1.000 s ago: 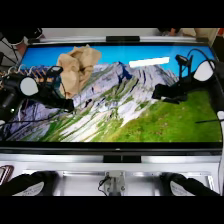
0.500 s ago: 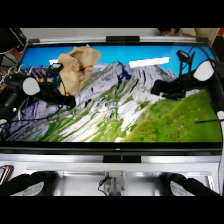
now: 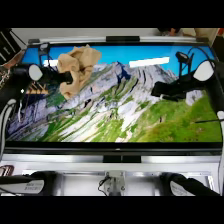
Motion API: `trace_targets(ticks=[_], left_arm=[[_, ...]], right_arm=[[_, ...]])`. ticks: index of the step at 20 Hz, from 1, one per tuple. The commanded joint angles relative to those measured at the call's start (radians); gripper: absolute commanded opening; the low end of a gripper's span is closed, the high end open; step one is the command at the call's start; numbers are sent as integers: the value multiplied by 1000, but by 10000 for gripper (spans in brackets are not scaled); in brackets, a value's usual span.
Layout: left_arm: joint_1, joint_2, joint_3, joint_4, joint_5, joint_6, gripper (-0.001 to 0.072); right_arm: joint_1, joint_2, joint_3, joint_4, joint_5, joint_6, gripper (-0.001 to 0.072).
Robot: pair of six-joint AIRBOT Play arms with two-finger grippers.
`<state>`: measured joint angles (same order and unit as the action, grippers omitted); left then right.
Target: Fold the shirts.
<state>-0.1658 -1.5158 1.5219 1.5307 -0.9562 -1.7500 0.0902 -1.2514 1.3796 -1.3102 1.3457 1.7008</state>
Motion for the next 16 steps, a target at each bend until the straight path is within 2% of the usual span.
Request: trace_targets(ticks=[1,4,8,9,10,11,12,14,16], left_arm=[[116,-236,245,-5,-191,-43,677],[141,-361,300,-63,-288,-43,677],[122,-435,300,-160,-237,-42,666],[117,-439,300,-194,-208,-39,576],[115,-437,301,-233,-190,-39,124],[115,-430,310,-280,-182,-28,49],[115,-417,326,-330,-180,17,49],[107,-355,399,-414,-197,163,48],[79,-242,486,-409,-196,237,47]], right_arm=[[1,-1,0,-8,14,-8,632],[1,-1,0,-8,20,-24,632],[1,-1,0,-7,5,-24,632],[1,-1,0,-8,2,-25,632],[1,-1,0,-8,-4,-33,632],[1,0,1,-7,-11,-36,632],[1,0,1,0,-20,-38,632],[1,18,5,29,-50,-60,632],[0,63,35,22,-91,-72,632]])
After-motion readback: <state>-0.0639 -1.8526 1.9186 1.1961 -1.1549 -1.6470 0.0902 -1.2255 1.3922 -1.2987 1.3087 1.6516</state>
